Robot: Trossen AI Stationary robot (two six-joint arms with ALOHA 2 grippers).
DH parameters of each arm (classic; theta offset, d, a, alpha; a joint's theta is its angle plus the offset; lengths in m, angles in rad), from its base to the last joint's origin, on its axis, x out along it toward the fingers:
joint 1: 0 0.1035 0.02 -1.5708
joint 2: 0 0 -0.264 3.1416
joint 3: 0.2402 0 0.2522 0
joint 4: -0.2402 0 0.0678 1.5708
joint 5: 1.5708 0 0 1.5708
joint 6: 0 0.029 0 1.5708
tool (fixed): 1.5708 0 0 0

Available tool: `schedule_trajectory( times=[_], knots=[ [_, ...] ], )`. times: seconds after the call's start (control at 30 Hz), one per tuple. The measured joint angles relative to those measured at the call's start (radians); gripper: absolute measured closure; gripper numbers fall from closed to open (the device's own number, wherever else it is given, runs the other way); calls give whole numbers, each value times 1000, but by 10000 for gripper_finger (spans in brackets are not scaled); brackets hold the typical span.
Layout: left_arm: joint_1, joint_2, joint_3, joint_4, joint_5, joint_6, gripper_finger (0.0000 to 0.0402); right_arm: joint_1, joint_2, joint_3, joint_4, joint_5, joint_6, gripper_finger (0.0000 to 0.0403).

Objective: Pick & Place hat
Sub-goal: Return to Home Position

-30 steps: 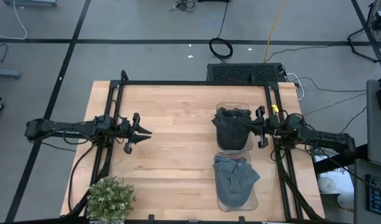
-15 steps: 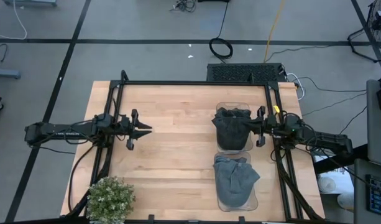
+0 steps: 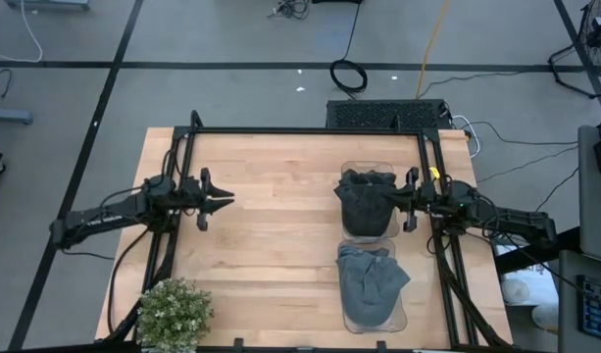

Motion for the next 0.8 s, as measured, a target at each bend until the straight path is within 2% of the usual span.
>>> schedule_trajectory(
  times=[0.17,0.33,0.8],
  knots=[
    [30,10,2,-11,-11,7,316,0,1,0,-15,2,-17,403],
    [43,58,2,-20,-71,-64,316,0,8,0,-17,-1,20,403],
    [43,94,2,-20,-73,-92,316,0,8,0,-13,-2,62,403]
  ],
)
